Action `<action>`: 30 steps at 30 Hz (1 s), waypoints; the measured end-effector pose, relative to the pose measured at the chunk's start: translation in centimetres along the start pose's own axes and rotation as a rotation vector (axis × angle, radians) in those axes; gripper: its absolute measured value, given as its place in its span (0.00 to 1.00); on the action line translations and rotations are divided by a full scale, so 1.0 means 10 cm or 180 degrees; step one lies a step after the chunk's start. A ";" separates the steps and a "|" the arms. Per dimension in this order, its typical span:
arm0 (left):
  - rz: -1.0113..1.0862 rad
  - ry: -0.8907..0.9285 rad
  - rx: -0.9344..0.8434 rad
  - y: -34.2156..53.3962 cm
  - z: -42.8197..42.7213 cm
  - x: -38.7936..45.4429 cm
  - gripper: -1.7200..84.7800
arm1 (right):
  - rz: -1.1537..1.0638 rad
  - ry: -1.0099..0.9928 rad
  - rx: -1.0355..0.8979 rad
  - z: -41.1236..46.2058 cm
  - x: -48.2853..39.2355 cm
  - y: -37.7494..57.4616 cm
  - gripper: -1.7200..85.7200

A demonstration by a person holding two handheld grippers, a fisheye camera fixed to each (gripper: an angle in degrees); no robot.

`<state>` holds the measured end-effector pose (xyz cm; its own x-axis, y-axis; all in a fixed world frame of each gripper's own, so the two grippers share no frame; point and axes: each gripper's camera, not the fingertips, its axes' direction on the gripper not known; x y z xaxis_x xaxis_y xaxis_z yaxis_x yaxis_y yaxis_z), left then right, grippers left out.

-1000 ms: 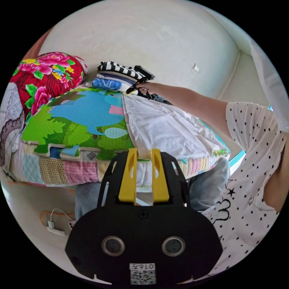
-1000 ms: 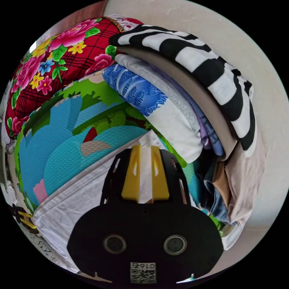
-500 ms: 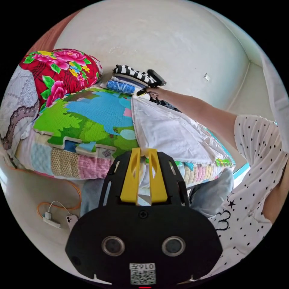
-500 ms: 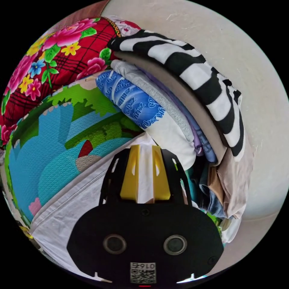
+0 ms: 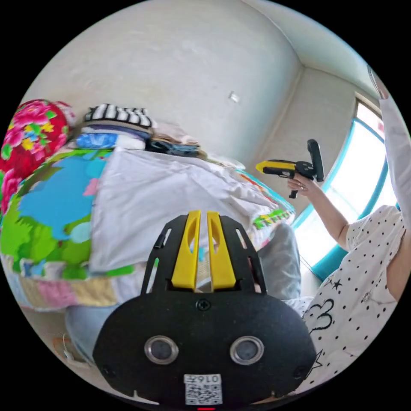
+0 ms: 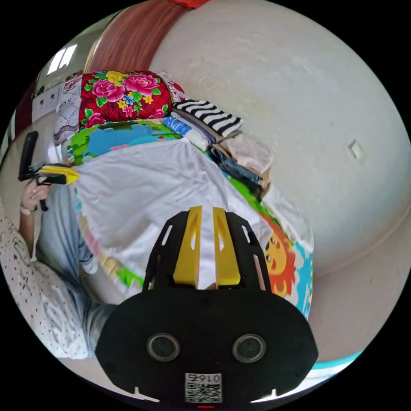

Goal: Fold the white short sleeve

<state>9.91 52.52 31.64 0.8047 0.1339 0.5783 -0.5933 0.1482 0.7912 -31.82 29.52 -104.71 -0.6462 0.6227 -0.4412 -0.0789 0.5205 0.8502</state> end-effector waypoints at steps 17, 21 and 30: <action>0.0378 0.0296 -0.0846 0.21 2.19 1.45 0.09 | 0.0365 -0.0189 -0.0059 -0.81 0.45 3.18 0.13; 0.0273 0.0305 -0.0836 0.29 2.31 1.44 0.09 | 0.0218 -0.0273 0.0054 -0.75 0.55 3.30 0.11; 0.0250 0.0210 -0.0936 0.51 2.68 1.41 0.08 | 0.1235 -0.0400 -0.0123 -0.73 1.34 3.85 0.07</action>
<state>18.83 28.87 49.15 0.7588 0.2179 0.6138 -0.6418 0.4108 0.6476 -49.08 53.66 -75.77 -0.5361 0.8363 -0.1152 0.1225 0.2120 0.9696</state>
